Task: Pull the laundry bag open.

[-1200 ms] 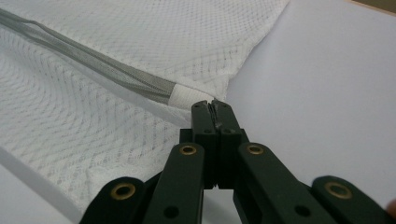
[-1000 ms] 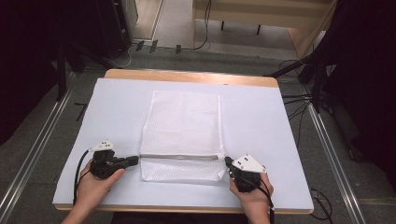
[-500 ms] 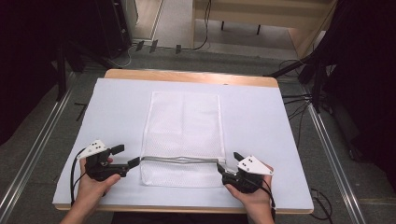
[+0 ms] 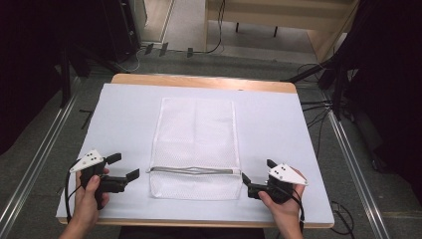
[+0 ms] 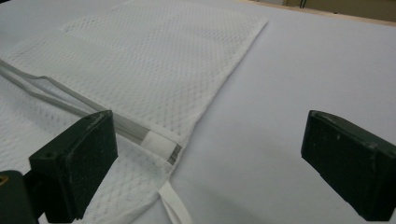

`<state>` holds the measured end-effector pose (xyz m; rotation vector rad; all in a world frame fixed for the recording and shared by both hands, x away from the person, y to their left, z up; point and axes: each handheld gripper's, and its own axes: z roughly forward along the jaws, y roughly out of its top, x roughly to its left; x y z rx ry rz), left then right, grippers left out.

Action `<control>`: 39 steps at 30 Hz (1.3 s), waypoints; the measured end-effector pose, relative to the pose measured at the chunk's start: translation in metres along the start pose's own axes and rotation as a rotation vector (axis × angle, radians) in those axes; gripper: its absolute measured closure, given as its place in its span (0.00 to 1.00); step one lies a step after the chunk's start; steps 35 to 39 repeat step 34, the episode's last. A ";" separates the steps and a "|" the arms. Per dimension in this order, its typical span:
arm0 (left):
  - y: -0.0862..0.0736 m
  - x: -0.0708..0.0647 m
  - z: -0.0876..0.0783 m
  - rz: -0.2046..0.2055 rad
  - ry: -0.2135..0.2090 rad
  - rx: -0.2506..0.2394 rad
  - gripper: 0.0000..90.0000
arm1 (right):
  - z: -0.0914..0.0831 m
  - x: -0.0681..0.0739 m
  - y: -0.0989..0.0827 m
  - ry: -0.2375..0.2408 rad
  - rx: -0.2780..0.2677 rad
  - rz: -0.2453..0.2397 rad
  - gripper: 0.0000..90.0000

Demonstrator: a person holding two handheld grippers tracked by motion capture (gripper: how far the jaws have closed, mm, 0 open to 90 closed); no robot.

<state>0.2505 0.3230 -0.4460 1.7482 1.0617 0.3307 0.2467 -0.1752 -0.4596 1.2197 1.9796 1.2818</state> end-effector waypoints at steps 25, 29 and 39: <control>-0.008 0.039 -0.044 -0.023 0.111 -0.142 0.00 | -0.044 -0.096 -0.024 -0.197 -0.065 0.133 0.09; -0.008 0.042 -0.046 -0.033 0.113 -0.147 0.00 | -0.049 -0.102 -0.026 -0.202 -0.077 0.162 0.09; -0.008 0.041 -0.044 -0.022 0.105 -0.134 0.00 | -0.048 -0.100 -0.024 -0.194 -0.079 0.152 0.09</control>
